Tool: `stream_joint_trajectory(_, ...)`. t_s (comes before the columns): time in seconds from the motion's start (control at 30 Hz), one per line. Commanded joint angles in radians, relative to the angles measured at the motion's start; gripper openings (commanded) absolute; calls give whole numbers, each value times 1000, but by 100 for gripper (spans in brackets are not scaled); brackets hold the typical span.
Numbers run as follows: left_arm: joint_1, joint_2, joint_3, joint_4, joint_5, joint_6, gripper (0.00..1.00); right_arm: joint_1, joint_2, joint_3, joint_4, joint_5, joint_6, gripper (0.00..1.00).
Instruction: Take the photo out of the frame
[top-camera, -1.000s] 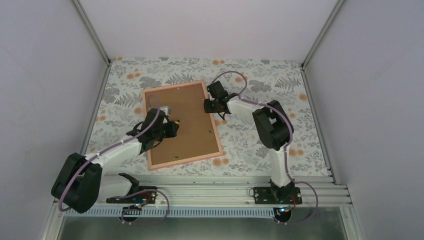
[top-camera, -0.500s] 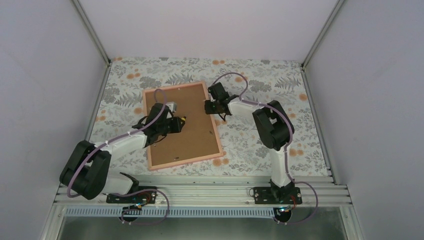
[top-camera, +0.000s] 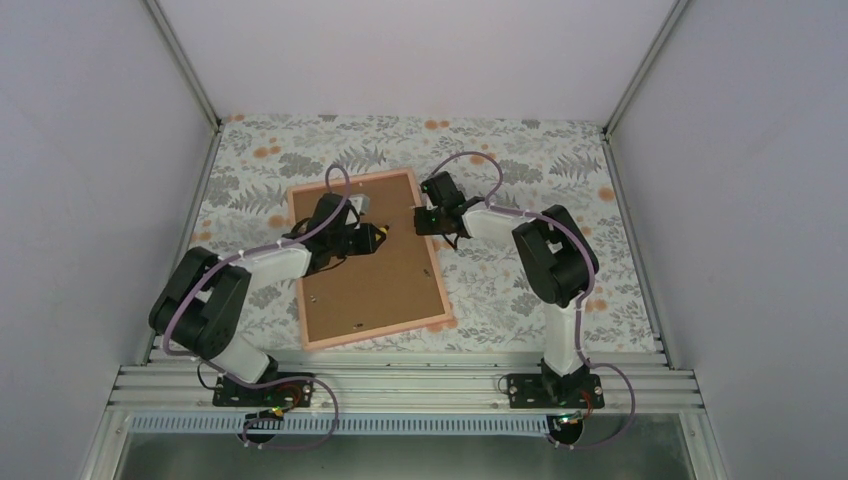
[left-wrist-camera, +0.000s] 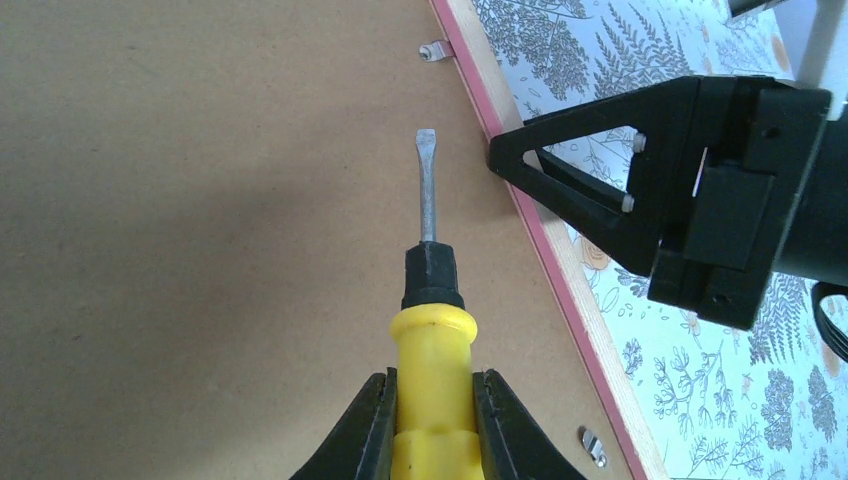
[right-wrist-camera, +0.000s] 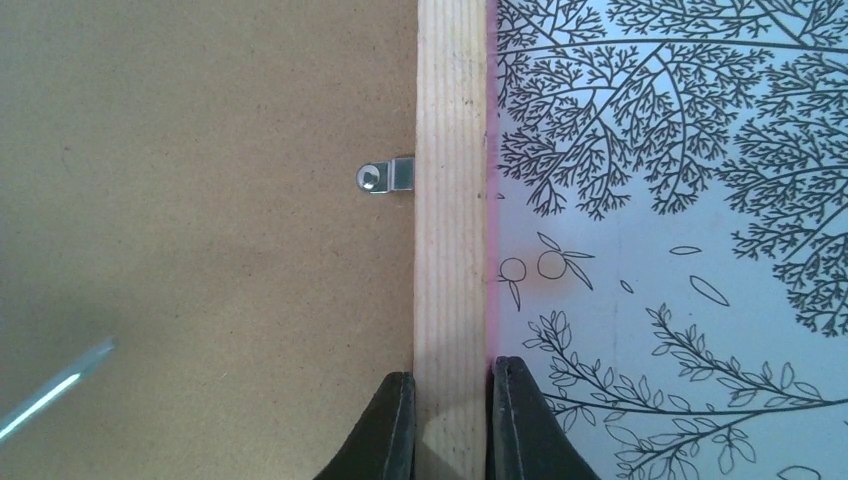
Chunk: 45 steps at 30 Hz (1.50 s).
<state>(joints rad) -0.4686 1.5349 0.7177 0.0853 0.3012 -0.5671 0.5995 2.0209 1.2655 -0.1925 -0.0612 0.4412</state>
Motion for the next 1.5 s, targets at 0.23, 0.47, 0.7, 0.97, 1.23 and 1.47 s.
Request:
stream_joint_trajectory(0.23,-11,146,105,78,57,7,2,3,-12,-31,-10,-64,1,4)
stream_joint_trajectory(0.47,-17,203,137,97,73,4,2,5,-8,-25,-13,-69,-2,4)
stream_joint_trajectory(0.7,-24,254,170,105,76,-1,2,6,-4,-27,-13,-74,-5,4)
stream_joint_trajectory(0.97,-28,297,204,106,65,-6,2,6,-5,-29,-12,-80,-7,4)
stream_joint_trajectory(1.23,-27,335,233,106,43,-14,2,7,-5,-32,-11,-84,-12,4)
stream_joint_trajectory(1.47,-27,352,249,100,-6,-32,2,6,-6,-40,-6,-90,-10,4)
